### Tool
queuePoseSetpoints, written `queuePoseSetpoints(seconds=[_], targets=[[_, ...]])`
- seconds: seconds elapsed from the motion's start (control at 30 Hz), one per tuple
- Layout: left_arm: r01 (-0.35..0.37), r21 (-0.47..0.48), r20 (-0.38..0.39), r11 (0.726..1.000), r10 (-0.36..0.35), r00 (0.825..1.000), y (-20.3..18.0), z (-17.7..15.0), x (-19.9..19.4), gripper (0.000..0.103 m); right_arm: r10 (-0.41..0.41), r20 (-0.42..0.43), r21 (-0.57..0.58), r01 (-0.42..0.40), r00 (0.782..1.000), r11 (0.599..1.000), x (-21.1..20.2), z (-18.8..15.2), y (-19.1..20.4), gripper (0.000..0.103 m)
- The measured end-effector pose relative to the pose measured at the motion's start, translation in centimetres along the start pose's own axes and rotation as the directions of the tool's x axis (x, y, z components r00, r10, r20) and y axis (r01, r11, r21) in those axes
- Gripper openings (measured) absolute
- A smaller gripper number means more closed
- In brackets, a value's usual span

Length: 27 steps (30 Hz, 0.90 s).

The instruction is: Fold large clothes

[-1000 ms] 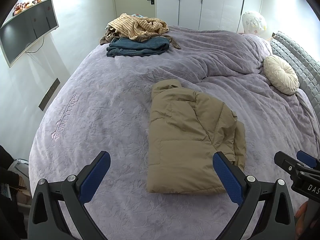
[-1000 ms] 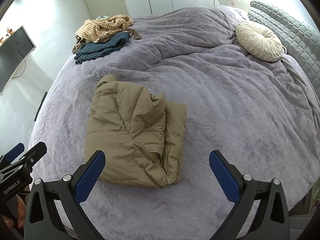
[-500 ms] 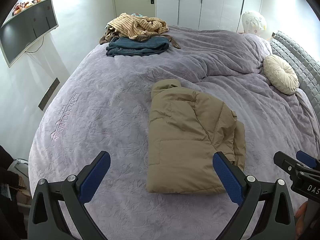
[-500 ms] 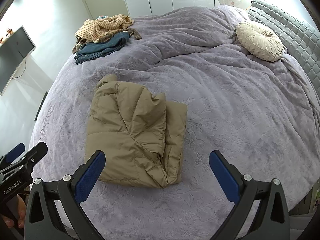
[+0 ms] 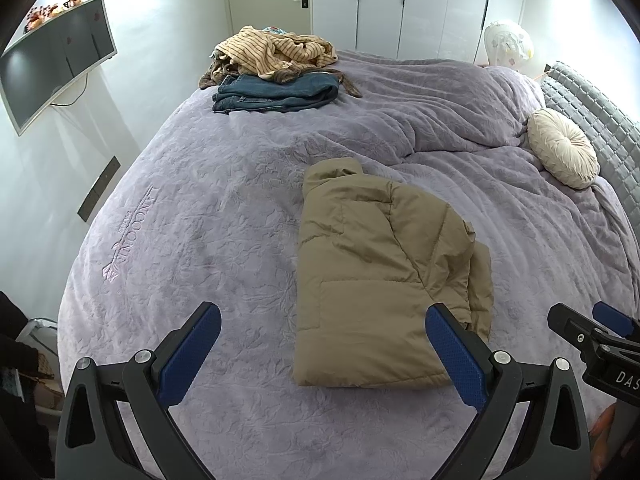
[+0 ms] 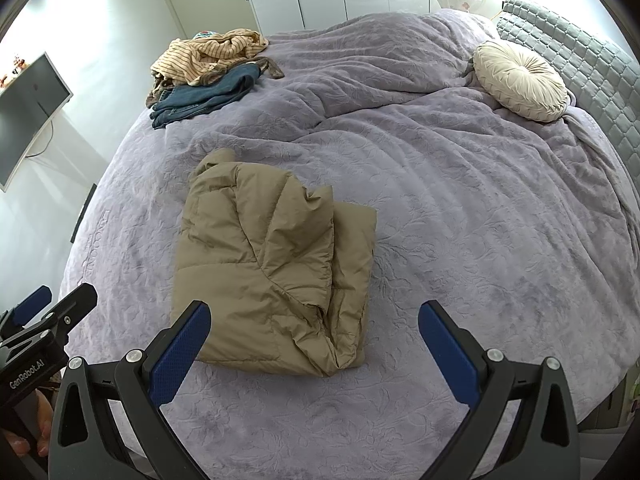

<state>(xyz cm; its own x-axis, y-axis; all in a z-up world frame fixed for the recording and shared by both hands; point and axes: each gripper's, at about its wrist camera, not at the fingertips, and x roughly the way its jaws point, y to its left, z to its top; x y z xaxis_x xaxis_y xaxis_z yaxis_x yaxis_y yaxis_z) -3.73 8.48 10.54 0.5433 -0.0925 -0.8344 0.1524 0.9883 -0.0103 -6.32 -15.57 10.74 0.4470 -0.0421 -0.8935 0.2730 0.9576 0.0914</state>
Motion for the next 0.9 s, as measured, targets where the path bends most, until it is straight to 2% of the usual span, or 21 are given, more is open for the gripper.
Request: queuePoseSetpoints(seconds=[0.9], targets=[[0.01, -0.002, 0.01, 1.0, -0.01, 1.0, 0.69, 0.38, 0.6, 0.102, -0.001, -0.001, 0.006, 0.001, 1.0, 1.0, -0.05, -0.23, 0.34, 0.103]])
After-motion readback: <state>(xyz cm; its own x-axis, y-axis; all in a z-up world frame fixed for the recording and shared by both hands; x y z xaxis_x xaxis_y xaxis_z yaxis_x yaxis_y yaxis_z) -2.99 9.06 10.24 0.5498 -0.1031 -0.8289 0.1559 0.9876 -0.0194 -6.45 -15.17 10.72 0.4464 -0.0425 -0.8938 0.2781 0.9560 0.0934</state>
